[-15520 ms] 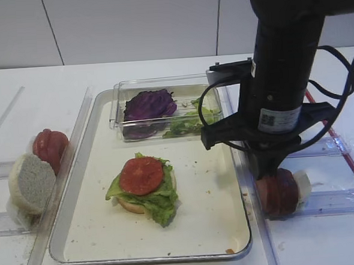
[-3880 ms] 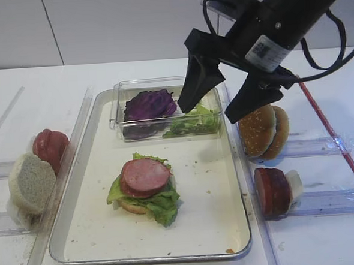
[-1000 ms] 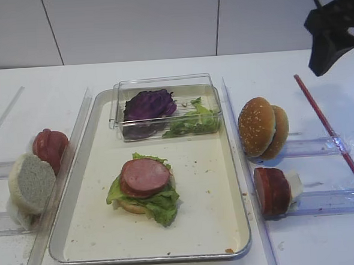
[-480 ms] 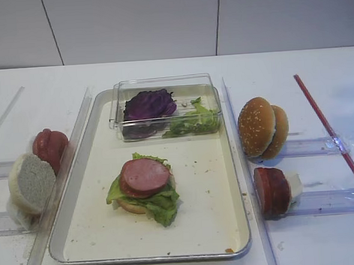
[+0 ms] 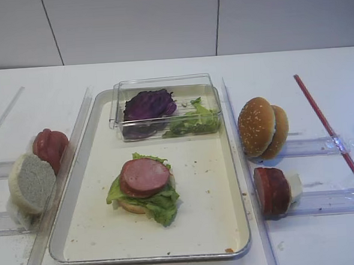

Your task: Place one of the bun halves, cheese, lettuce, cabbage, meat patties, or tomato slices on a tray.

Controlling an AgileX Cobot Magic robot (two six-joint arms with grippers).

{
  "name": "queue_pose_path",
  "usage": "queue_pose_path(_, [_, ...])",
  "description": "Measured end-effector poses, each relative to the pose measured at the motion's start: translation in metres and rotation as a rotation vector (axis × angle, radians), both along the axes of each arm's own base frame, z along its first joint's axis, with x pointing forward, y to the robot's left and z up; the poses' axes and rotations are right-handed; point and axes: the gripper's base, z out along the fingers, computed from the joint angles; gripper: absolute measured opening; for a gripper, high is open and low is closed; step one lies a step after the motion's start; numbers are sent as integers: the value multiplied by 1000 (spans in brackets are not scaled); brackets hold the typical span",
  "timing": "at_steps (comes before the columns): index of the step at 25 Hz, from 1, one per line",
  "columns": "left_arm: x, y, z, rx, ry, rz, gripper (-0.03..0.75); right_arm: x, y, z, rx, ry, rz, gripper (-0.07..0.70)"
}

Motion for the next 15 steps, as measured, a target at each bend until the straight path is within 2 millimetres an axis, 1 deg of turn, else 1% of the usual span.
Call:
queue_pose_path(9, [0,0,0,0,0,0,566,-54,-2,24,4,-155,-1,542])
queue_pose_path(15, [0,0,0,0,0,0,566,-102,-4,38,8,-287,-1,542])
